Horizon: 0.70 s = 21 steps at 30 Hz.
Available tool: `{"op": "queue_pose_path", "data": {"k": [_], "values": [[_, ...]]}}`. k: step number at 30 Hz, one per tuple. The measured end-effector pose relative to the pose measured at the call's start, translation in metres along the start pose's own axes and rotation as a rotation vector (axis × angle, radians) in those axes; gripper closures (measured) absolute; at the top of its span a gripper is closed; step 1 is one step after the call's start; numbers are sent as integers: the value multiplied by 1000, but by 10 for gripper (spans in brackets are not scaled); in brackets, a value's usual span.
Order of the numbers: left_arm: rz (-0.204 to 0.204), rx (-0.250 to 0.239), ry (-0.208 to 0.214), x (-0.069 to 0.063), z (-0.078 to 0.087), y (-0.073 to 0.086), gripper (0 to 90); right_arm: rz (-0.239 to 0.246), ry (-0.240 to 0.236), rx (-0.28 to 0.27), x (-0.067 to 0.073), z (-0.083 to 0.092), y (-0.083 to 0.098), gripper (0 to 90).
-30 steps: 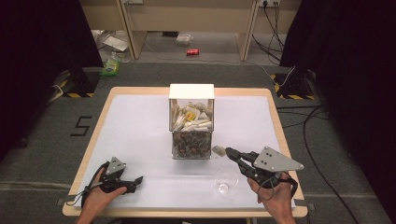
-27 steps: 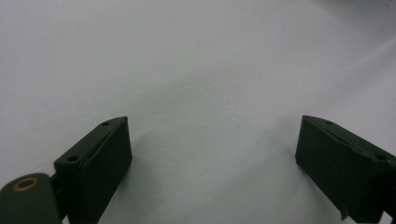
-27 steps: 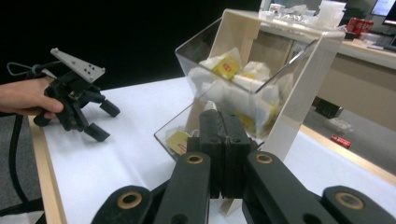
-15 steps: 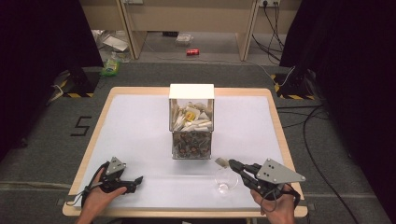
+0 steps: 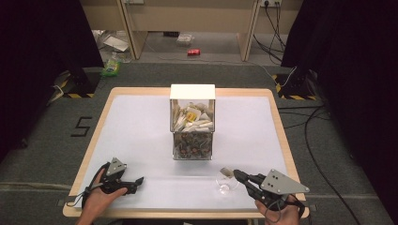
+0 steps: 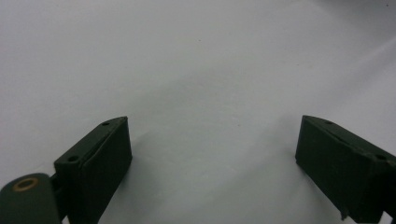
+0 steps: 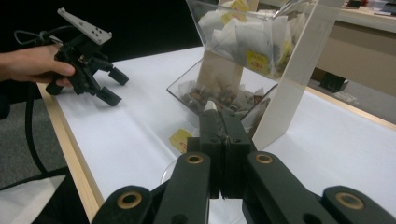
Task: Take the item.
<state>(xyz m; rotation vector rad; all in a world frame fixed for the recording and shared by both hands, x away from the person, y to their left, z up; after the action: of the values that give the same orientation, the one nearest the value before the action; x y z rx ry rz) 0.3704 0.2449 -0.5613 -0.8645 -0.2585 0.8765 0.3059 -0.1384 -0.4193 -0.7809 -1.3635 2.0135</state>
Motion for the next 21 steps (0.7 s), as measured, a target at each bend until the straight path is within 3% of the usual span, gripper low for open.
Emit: {"op": "queue_pose_path", "data": {"k": [12,21], "values": [[0,1,-2,0,0,0,97,0,1,24,0,-1,15,900],[-1,2,-2,0,0,0,97,0,-12,72,5,-13,27,900]]}}
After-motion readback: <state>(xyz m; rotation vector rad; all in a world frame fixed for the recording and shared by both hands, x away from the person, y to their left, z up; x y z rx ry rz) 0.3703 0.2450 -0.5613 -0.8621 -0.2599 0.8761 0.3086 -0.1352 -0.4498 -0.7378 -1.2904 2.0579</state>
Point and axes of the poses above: each handheld gripper's, and its own axes: z roughly backward along the jaws, y roughly out of its underside, x roughly to its left, the point moved 8 cm from there along -z, roughly forward along the jaws, and after that the axes turned 10 degrees about y, right-handed, at the moved point
